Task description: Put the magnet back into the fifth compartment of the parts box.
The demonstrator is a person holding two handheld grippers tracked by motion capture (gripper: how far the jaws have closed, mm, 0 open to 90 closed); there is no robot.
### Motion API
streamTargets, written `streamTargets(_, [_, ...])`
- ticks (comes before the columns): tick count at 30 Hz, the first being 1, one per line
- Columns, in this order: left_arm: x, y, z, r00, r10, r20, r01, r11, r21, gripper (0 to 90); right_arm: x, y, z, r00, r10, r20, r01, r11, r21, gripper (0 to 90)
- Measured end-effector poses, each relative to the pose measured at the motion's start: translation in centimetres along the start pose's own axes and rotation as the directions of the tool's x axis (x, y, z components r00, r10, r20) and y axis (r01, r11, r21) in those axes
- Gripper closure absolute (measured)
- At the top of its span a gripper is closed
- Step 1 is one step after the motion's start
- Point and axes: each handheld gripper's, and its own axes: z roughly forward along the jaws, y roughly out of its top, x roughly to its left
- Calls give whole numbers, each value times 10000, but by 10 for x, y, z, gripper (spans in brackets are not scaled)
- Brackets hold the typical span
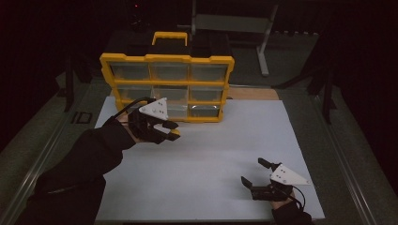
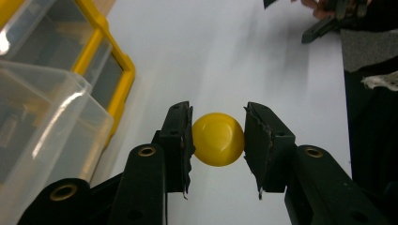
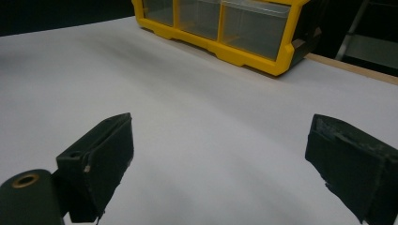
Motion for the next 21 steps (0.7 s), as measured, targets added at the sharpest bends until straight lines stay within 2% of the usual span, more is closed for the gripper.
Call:
streamTargets(11, [13,16,-13,9995,-6,-326,0,9998,-207,628,0,0,0,10000,-17,2,17,10000,0,85])
streamTargets(21, [37,21,-20,9961,-594,-647,560,9971,-522,628,0,0,0,10000,19,0,-19,10000,-15,84])
